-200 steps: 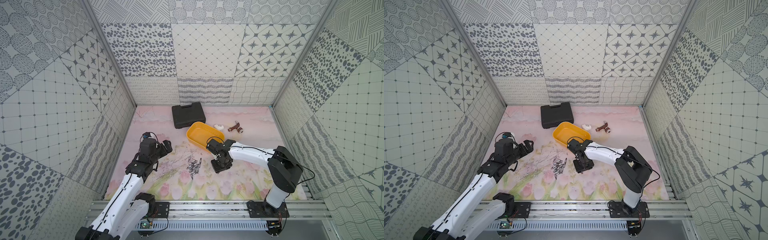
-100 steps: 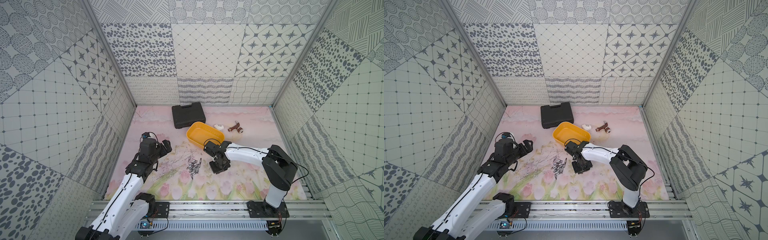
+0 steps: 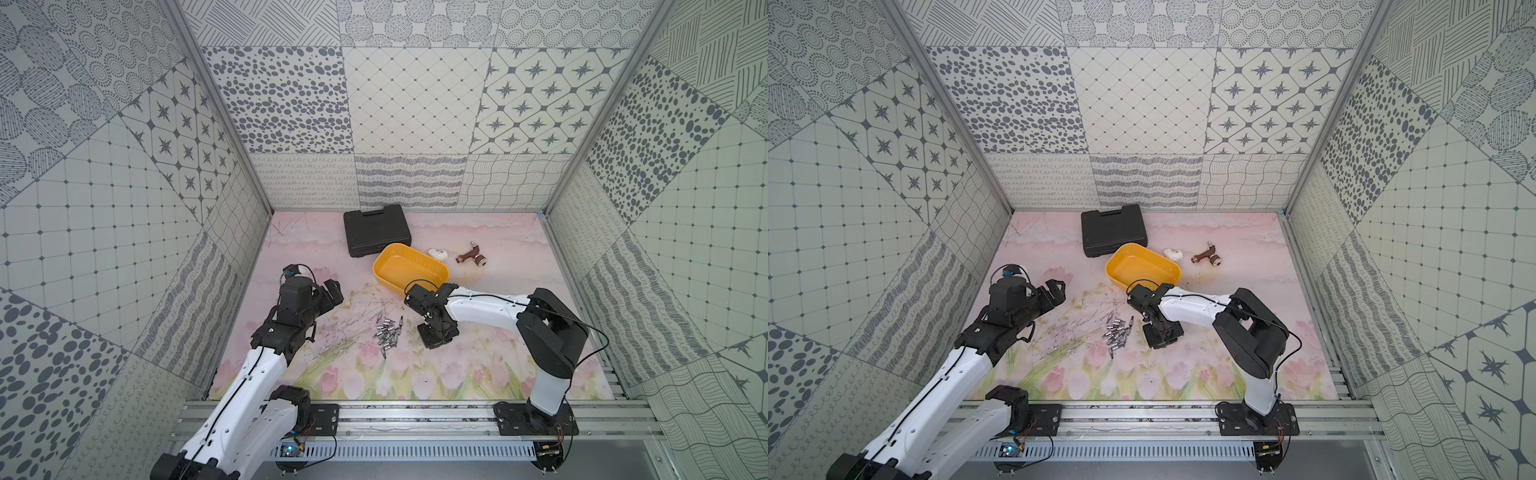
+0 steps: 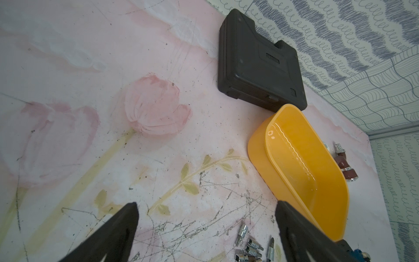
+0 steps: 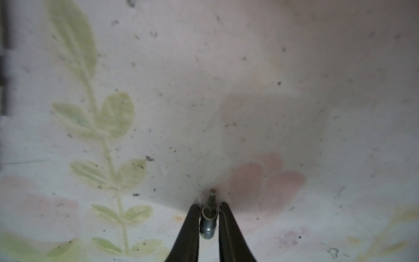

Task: Put the bit on the desktop into the storage box
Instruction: Pick up the screwdriver bit from the center of the board.

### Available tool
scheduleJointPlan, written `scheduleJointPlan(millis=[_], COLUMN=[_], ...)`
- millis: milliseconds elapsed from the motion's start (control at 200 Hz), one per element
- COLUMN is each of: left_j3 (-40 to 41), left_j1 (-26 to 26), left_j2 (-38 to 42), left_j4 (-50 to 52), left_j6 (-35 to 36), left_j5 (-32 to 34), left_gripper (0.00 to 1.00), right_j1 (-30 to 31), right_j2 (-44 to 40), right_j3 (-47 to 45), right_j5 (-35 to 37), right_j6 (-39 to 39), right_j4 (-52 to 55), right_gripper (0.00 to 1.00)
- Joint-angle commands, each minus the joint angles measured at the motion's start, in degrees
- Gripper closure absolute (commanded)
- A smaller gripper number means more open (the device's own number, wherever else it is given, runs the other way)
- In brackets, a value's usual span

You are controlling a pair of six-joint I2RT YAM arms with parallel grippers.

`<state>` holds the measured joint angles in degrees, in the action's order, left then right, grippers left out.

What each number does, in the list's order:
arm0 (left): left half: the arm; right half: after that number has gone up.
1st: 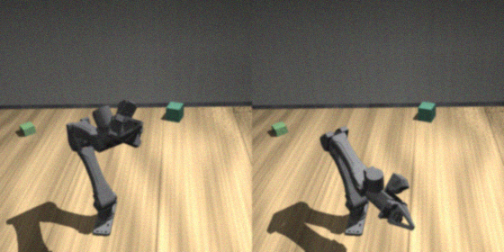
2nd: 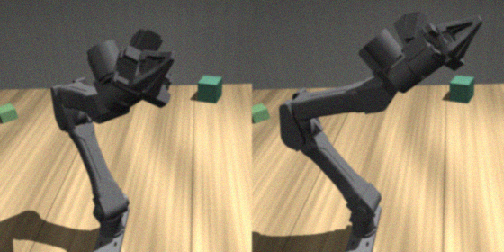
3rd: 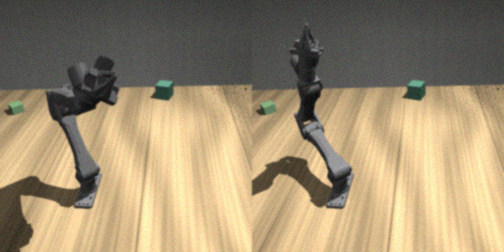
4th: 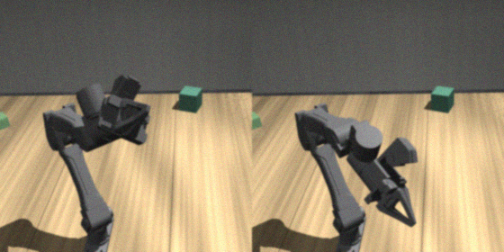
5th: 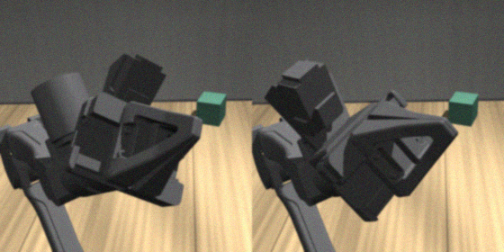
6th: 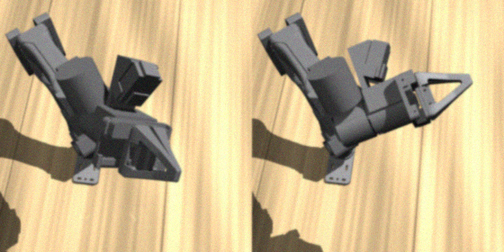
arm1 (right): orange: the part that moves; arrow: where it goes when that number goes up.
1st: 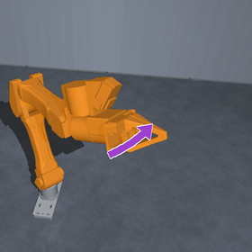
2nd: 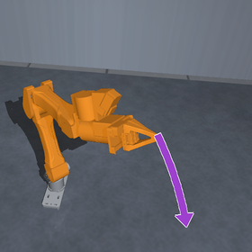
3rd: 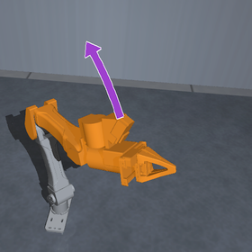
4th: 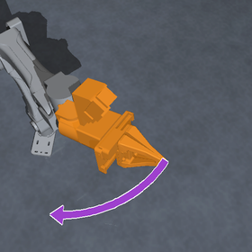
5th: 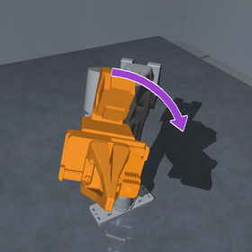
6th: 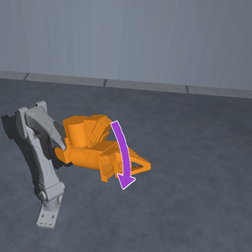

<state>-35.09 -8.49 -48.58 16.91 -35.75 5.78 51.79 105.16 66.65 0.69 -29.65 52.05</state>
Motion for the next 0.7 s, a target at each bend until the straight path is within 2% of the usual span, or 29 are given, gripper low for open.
scheduleJointPlan(millis=[0, 230, 695], left_j3=[-0.5, -0.5, -0.9], left_j1=[0.2, 0.2, 0.2], left_j2=[0.0, -0.1, 0.3], left_j4=[-0.6, -0.6, 0.0], left_j6=[0.5, 0.5, 0.9], left_j5=[0.7, 0.9, 1.3], left_gripper=[0.01, 0.01, 0.01], right_j1=[0.5, 0.5, 0.2], right_j2=[1.4, 0.5, -4.8], right_j3=[-0.2, -0.2, 1.4], right_j5=[0.9, 1.2, 1.5], right_j6=[-0.8, -1.0, -1.2], right_j4=[-1.2, -1.2, -0.6], right_gripper=[0.83, 0.87, 0.88])
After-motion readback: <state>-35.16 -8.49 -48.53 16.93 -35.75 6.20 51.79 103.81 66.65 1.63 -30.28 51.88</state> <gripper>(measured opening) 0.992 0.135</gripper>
